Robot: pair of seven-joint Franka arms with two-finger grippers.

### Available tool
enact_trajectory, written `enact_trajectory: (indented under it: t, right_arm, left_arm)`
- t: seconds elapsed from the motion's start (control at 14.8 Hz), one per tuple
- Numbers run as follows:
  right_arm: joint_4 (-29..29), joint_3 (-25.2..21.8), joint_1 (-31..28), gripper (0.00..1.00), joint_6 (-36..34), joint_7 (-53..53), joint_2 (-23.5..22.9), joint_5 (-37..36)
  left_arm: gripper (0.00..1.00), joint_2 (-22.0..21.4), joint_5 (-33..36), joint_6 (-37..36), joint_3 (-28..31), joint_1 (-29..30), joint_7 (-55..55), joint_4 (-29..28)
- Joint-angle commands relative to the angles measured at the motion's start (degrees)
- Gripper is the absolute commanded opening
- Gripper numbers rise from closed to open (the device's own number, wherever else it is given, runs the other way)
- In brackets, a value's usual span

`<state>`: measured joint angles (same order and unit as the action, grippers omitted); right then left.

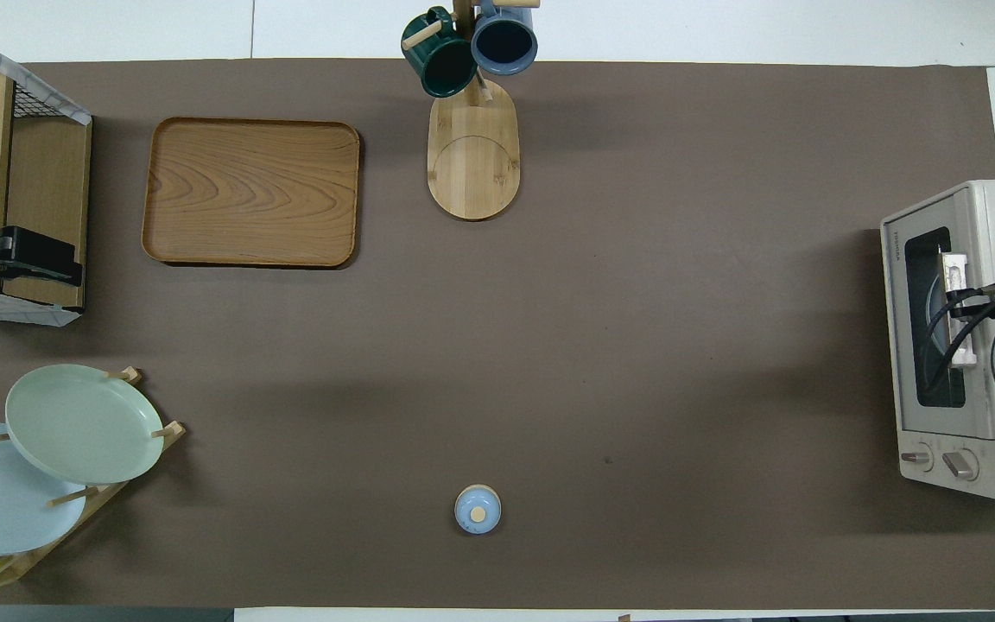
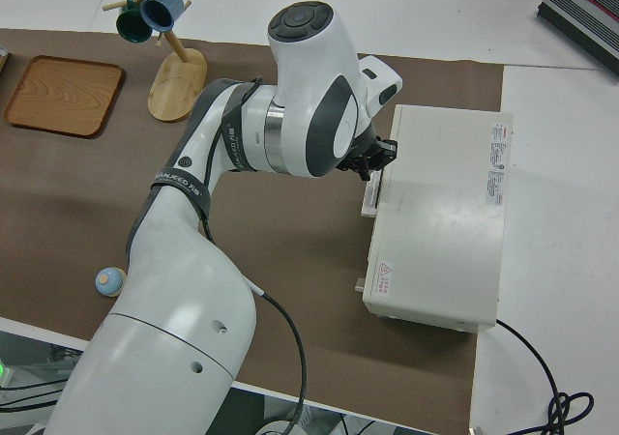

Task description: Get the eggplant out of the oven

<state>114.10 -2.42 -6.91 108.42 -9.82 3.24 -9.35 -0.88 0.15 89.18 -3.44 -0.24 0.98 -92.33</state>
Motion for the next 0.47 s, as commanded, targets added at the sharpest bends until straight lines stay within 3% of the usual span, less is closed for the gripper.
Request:
enact_trajectory:
  t: [0.0, 0.4]
  right_arm:
    - [1.82, 0.32, -0.3, 0.0, 1.18, -0.9, 0.45, -0.58]
    - [6.3, 0.4, 0.4, 0.0, 5.66, -0.64, 0.45, -0.58]
  left_arm:
    - [1.0, -0.27, 0.82, -0.76, -0.69, 0.86, -0.1, -0.05]
    - [1.0, -0.27, 0.82, -0.76, -0.61, 0.86, -0.1, -0.05]
